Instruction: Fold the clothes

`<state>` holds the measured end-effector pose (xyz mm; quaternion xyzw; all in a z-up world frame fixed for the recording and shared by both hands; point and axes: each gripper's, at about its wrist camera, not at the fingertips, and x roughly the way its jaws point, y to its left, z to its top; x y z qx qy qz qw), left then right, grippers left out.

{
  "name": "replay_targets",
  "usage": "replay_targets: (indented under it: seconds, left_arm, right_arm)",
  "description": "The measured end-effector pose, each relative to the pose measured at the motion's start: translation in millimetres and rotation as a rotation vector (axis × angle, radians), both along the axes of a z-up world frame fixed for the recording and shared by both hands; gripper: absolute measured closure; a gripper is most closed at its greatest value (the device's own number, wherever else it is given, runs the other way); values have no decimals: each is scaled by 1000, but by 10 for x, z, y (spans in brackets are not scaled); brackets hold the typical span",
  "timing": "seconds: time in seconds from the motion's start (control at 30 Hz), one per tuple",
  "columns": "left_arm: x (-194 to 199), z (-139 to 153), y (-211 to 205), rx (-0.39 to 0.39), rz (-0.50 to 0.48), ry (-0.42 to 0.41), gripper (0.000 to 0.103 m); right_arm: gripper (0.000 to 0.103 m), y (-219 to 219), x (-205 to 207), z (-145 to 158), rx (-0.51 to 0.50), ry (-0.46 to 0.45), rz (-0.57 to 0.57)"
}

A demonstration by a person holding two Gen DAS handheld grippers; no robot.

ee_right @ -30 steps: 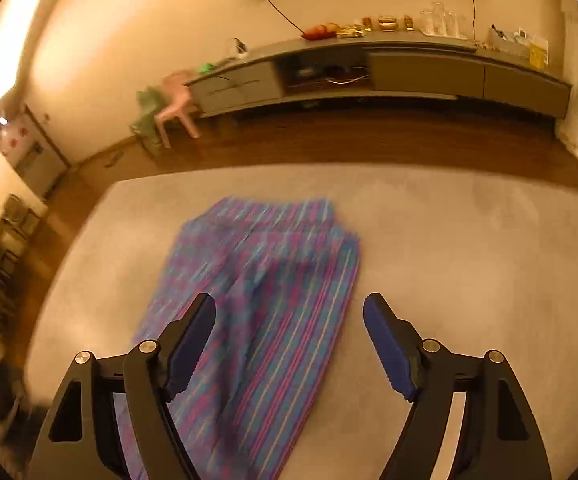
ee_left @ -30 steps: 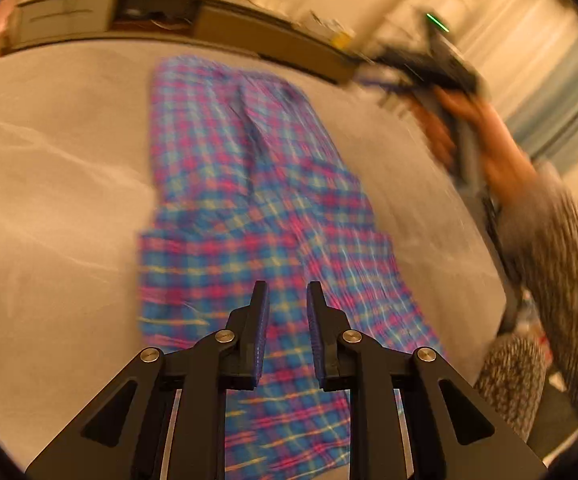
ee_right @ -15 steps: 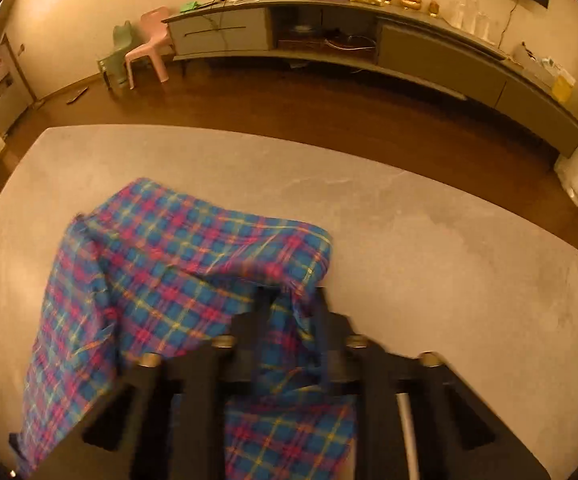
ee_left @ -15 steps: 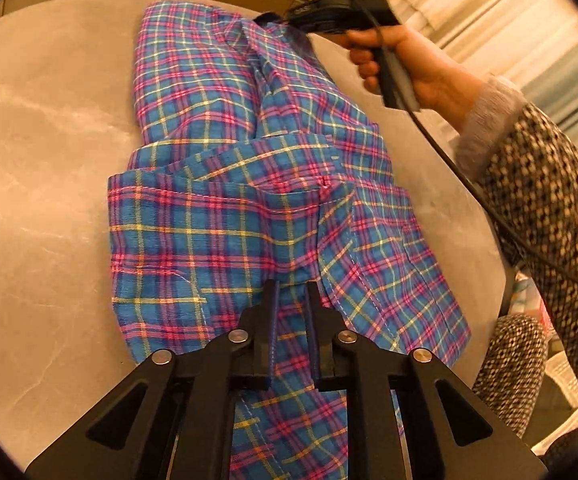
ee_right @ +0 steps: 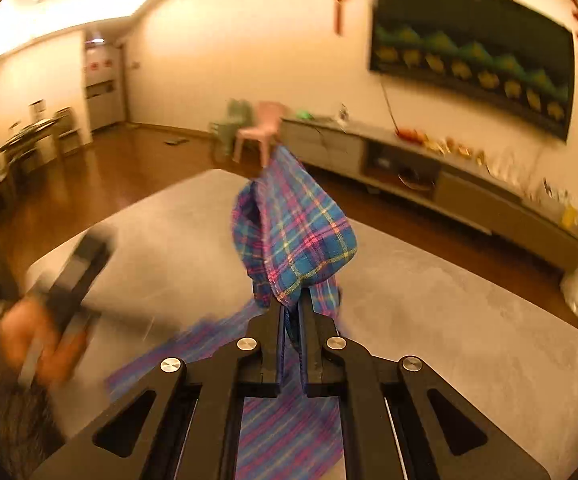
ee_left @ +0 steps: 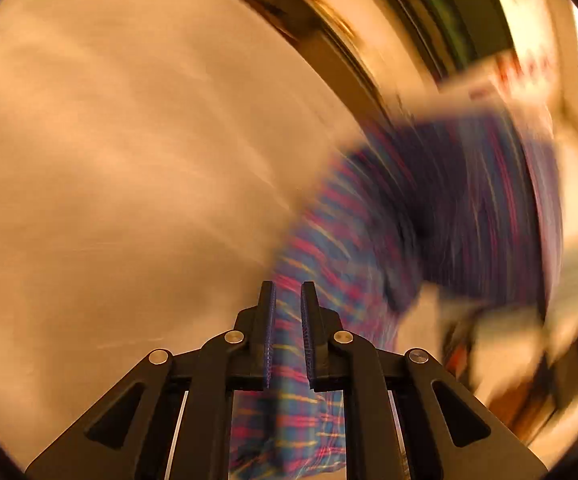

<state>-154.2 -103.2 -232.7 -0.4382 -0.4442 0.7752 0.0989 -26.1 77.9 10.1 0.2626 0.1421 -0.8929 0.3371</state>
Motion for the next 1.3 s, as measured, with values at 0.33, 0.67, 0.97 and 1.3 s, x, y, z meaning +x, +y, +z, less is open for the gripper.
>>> replay_targets:
  seconds: [0.33, 0.67, 0.97, 1.3]
  left_arm:
    - [397, 245, 112, -81, -174, 81, 72]
    - [381, 616, 424, -280, -276, 223, 42]
    - [630, 989, 91, -198, -228, 234, 100]
    - [689, 600, 165, -174, -307, 91, 100]
  right_arm:
    - [74, 516, 1183, -1369, 217, -174, -168]
    - [48, 490, 988, -1084, -13, -203, -187]
    - [95, 101, 1058, -1047, 29, -181, -73]
    - [93, 403, 877, -1142, -43, -325, -161]
